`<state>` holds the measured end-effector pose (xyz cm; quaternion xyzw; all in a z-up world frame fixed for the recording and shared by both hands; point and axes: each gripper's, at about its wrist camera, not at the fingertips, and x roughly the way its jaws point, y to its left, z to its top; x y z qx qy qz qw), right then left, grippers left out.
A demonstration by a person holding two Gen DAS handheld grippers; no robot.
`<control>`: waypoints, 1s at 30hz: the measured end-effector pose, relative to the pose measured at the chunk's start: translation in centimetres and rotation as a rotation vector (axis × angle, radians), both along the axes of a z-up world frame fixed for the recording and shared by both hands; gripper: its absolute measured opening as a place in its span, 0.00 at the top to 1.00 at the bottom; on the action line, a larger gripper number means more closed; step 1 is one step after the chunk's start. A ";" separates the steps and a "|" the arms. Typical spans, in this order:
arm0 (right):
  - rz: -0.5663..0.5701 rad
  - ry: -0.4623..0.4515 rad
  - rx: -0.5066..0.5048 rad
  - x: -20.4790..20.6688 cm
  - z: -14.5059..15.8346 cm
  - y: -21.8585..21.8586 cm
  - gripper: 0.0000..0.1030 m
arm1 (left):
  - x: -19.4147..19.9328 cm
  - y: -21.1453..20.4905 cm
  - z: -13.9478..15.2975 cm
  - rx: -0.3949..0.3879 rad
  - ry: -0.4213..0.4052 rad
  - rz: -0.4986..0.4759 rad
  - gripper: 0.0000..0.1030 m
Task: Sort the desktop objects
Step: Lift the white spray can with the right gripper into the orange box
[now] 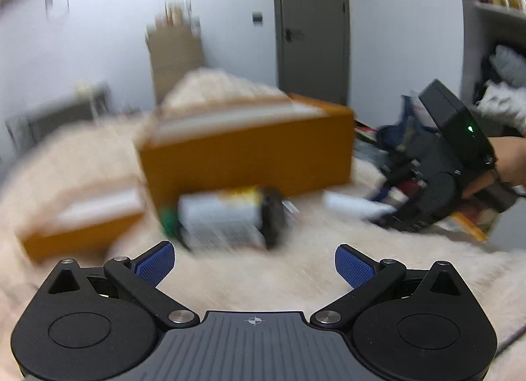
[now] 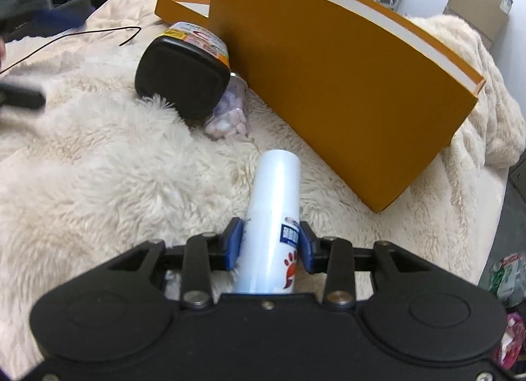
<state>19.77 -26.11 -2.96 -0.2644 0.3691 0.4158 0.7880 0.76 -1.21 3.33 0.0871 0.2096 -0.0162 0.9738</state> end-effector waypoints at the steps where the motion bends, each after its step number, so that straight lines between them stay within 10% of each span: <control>1: 0.003 0.000 -0.004 0.0 0.0 0.1 0.65 | 0.0 0.2 0.8 0.015 -0.046 0.013 0.00; 4: 0.005 0.001 -0.010 0.1 0.2 0.1 0.66 | 1.1 0.8 1.8 -0.010 -0.098 0.011 0.00; 9: 0.011 -0.008 0.010 0.1 1.0 -0.4 0.68 | 3.9 1.2 -2.6 -0.137 0.041 -0.003 0.00; 18: -0.005 -0.123 0.217 0.1 10.9 -2.4 0.68 | 3.4 -0.9 -5.3 -0.060 0.028 0.009 0.00; 24: -0.070 -0.126 0.314 5.1 17.8 0.7 0.68 | 3.5 -0.1 -5.2 -0.063 0.025 0.003 0.00; 30: -0.227 -0.025 0.203 13.1 15.7 5.2 0.68 | 3.2 0.1 -5.2 -0.070 0.032 0.001 0.00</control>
